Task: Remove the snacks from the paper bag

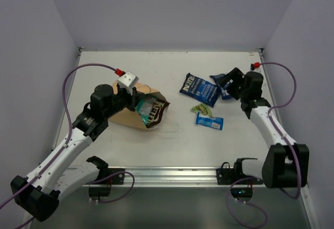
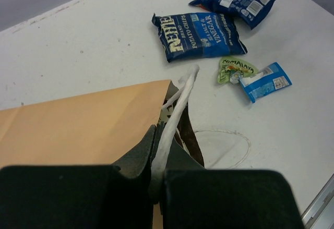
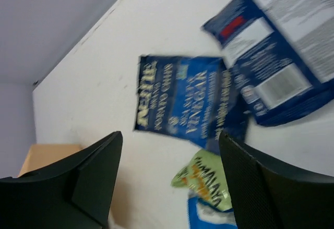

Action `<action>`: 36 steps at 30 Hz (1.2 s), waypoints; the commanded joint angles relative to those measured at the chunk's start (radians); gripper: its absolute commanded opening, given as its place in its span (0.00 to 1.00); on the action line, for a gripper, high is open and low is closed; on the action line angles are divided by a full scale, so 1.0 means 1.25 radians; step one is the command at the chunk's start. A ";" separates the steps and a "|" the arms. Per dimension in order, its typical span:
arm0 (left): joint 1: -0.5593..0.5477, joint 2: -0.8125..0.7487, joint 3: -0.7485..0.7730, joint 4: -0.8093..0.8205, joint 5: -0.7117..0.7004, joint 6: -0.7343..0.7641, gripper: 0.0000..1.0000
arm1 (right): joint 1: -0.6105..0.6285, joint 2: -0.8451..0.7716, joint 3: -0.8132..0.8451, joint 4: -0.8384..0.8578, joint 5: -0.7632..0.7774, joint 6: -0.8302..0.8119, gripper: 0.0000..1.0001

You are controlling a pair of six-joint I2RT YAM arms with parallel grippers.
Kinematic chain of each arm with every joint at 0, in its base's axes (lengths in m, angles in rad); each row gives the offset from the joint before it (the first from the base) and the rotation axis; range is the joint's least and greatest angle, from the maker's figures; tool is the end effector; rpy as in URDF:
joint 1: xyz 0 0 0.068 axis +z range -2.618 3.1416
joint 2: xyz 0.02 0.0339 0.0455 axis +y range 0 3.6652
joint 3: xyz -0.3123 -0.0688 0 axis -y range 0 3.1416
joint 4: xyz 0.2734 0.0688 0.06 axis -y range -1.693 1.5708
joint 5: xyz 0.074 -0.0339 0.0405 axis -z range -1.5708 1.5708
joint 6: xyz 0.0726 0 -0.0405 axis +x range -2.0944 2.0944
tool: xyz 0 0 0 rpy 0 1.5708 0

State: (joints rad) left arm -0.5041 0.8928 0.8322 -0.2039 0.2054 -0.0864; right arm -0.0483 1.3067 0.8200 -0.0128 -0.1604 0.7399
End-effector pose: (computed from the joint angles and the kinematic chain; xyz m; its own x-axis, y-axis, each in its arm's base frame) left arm 0.2036 -0.1292 0.3621 -0.2837 0.0600 -0.9570 0.6231 0.7702 -0.1364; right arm 0.3362 -0.0046 0.2704 -0.4156 0.6864 -0.5967 0.2543 0.7176 0.6483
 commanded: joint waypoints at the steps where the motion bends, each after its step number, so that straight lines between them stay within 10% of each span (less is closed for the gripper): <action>1: 0.003 -0.016 0.019 0.042 0.010 -0.012 0.00 | 0.119 -0.099 -0.029 -0.016 -0.005 0.002 0.78; 15: 0.003 -0.009 0.042 0.055 0.000 -0.062 0.00 | 0.685 0.045 -0.045 0.275 0.002 0.180 0.71; 36: 0.004 0.011 0.071 0.081 0.003 -0.125 0.00 | 0.742 0.365 0.095 0.333 0.086 0.243 0.71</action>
State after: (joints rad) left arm -0.5014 0.9192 0.8551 -0.1989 0.1940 -0.2173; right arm 0.8719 1.7912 0.9680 0.4122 -0.1322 1.0199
